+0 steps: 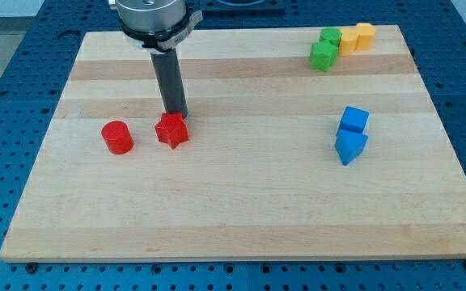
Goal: Push the red star towards the blue triangle
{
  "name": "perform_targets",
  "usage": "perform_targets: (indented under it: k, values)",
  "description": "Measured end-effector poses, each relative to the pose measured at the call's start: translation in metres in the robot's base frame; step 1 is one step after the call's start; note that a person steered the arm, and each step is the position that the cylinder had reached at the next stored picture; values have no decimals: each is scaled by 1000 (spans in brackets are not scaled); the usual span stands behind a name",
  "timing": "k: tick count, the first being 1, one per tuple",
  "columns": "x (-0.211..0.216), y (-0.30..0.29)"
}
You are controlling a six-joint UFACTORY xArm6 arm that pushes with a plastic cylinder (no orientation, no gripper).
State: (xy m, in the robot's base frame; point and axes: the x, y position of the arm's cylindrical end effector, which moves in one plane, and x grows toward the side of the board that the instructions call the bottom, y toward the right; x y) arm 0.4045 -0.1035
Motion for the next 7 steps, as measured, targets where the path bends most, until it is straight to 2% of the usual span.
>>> perform_targets:
  k: [1,2,4,7]
  values:
    - [7,4]
    - [-9,-36]
    - [46,-34]
    - [64,46]
